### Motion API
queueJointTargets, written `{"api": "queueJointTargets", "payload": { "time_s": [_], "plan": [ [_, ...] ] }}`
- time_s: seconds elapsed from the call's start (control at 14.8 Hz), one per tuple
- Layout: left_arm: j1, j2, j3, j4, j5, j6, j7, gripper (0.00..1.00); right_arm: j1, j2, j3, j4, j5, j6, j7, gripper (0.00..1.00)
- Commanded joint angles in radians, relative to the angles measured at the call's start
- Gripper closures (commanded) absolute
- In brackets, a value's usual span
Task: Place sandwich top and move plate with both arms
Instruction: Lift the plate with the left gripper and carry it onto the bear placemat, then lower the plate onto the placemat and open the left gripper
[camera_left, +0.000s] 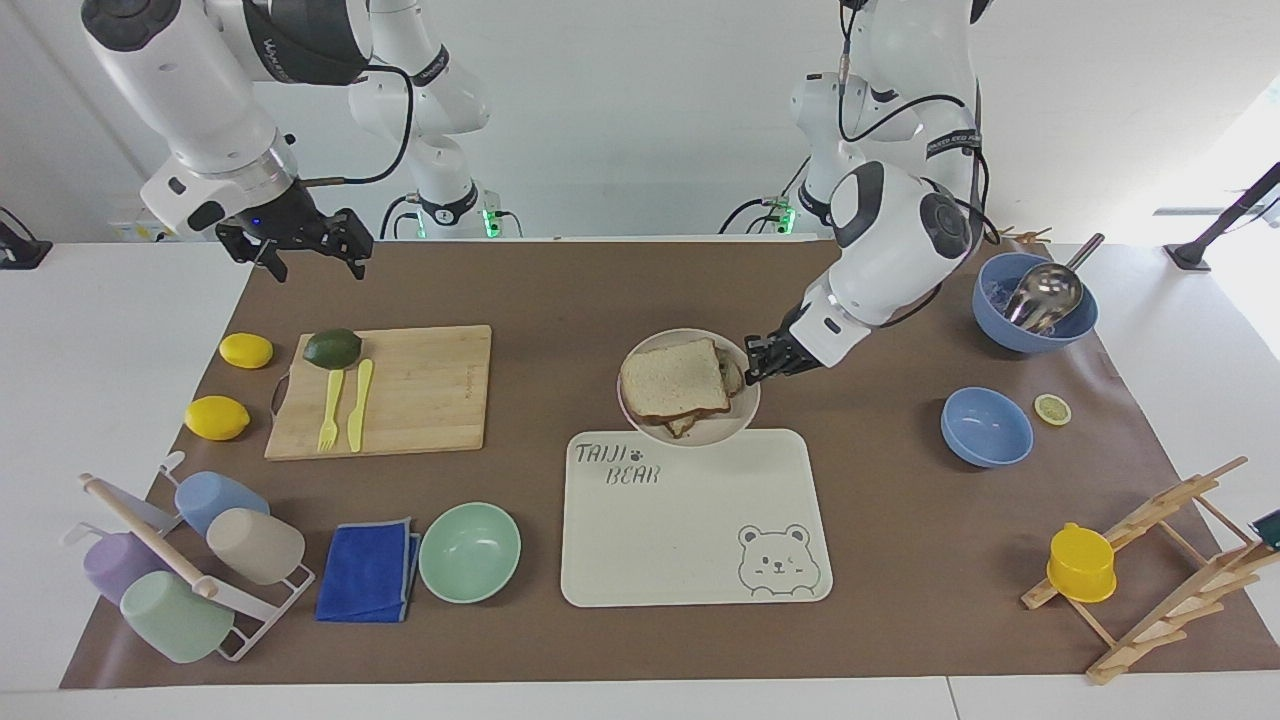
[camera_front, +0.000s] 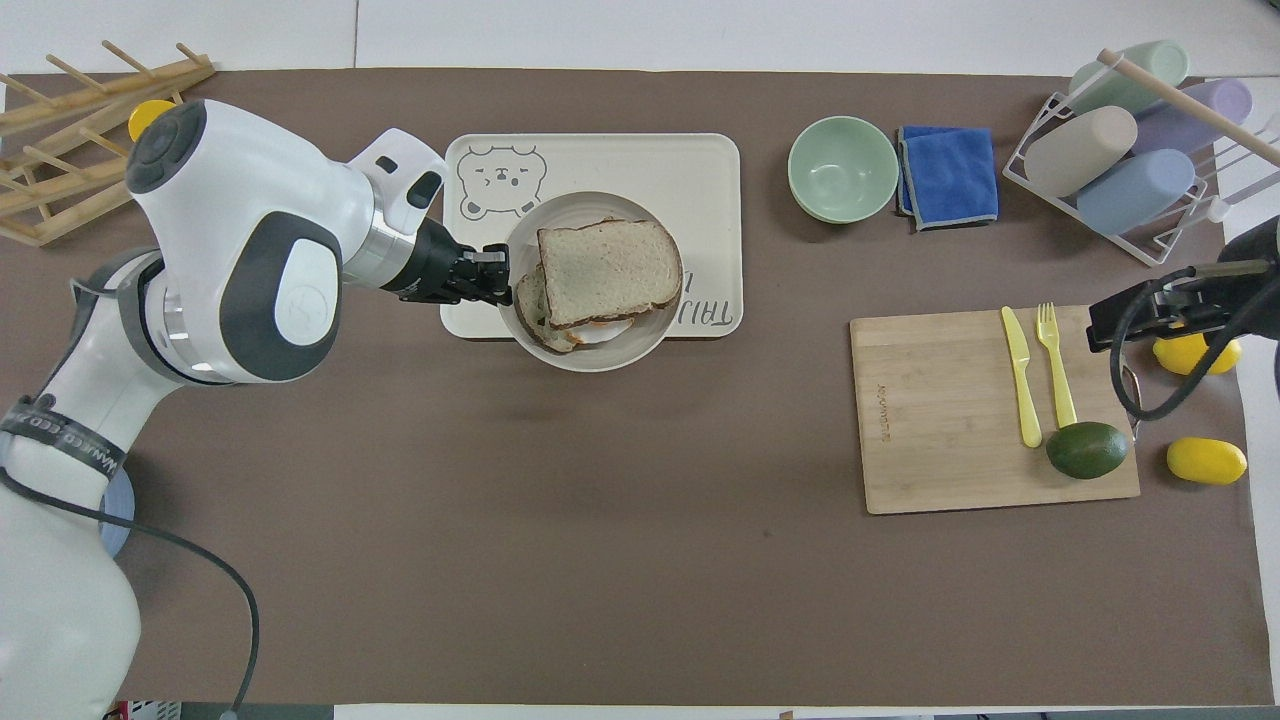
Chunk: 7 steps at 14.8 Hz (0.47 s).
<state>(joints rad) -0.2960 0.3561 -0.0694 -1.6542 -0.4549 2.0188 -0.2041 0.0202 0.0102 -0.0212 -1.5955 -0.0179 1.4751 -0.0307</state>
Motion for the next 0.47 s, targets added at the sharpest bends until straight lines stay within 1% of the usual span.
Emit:
{"api": "queueJointTargets", "payload": {
  "time_s": [0.0, 0.07, 0.2, 0.27, 0.34, 0.41],
  "plan": [
    [-0.002, 0.2, 0.051, 0.229, -0.002, -0.051, 0.002, 1.0, -0.005, -0.009, 0.004, -0.001, -0.004, 0.008, -0.018, 0.0],
    [-0.002, 0.243, 0.059, 0.269, -0.001, -0.037, 0.002, 1.0, -0.005, -0.009, 0.004, -0.001, -0.004, 0.008, -0.018, 0.0],
    [0.005, 0.261, 0.06, 0.278, 0.001, -0.009, 0.003, 1.0, -0.005, -0.009, 0.006, -0.001, -0.004, 0.01, -0.017, 0.0],
    [0.003, 0.261, 0.06, 0.271, 0.007, 0.02, 0.003, 1.0, -0.003, -0.009, 0.006, -0.001, -0.004, 0.01, -0.017, 0.0],
    [0.0, 0.258, 0.059, 0.246, 0.039, 0.068, 0.003, 1.0, -0.003, -0.009, 0.006, -0.001, -0.004, 0.01, -0.017, 0.0],
    [-0.006, 0.255, 0.059, 0.219, 0.051, 0.087, 0.003, 1.0, -0.003, -0.009, 0.006, 0.0, -0.004, 0.01, -0.017, 0.0]
  ]
}}
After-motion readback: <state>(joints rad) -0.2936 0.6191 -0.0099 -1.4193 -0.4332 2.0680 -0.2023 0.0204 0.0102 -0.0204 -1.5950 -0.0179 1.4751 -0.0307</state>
